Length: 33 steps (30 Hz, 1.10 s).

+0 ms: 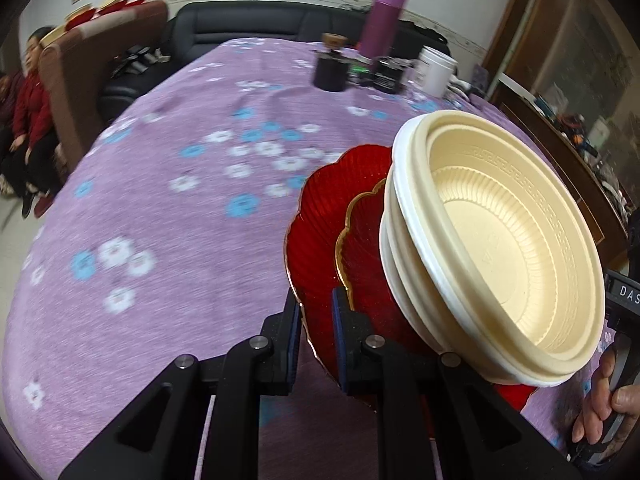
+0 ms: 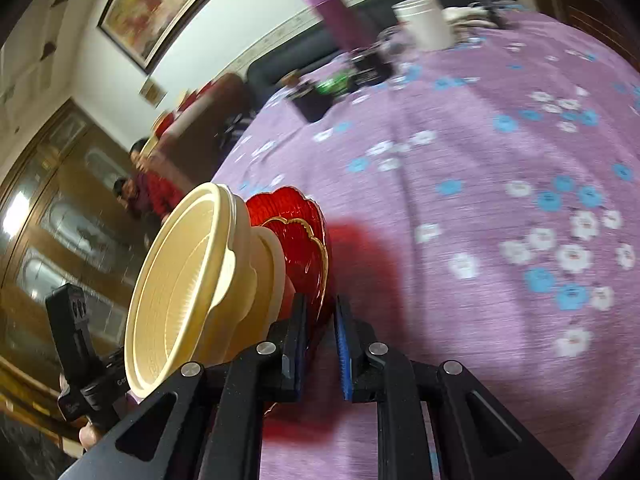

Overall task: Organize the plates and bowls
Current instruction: 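Tilt and lower the strainer bowl into the white bowl with both tools, then open both tools to release the strainer bowl and pull back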

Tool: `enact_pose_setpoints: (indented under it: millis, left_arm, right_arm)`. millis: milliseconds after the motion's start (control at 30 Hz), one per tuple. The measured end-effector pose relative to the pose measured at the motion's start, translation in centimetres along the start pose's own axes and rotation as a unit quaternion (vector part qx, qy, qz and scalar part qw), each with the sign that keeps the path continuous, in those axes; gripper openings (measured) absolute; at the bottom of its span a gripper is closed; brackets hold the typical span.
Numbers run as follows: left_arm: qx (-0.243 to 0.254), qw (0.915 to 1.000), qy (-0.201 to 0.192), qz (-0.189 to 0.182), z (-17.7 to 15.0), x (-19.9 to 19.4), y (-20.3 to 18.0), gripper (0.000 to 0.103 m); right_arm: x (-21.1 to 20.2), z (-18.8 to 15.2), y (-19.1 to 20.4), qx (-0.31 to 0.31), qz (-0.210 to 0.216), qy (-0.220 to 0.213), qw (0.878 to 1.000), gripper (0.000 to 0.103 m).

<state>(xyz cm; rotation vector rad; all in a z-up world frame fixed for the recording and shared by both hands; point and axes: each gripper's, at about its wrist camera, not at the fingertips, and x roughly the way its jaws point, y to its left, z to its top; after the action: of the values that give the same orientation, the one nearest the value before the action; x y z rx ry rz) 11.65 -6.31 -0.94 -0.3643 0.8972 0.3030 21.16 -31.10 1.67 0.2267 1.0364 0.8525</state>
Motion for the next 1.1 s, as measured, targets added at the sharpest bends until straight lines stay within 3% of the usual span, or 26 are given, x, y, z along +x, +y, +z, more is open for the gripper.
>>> enact_pose_setpoints:
  millis: [233,367,600,1100]
  left_arm:
    - [0.038,0.9993,0.002,0.0,1.1,2.7,-6.2,0.014]
    - [0.076,0.9958,-0.03,0.04,0.4,2.7,-9.0,0.014]
    - [0.054,0.996,-0.055,0.046,-0.1,2.5,-9.0,0.015]
    - [0.057,0.9947,-0.056,0.065,-0.3,2.6,-9.7,0.015]
  right_arm:
    - [-3.2,0.8,-4.8,0.038,-0.041,-0.047,0.997,0.015]
    - [-3.9,0.6,-6.4,0.041,-0.073,-0.066,0.994,0.016]
    - [-4.1,-0.6,-6.8,0.014,-0.079,-0.096,0.992,0.016]
    - [-3.4,-0.1,-7.4,0.028,-0.058,-0.087,0.994,0.018]
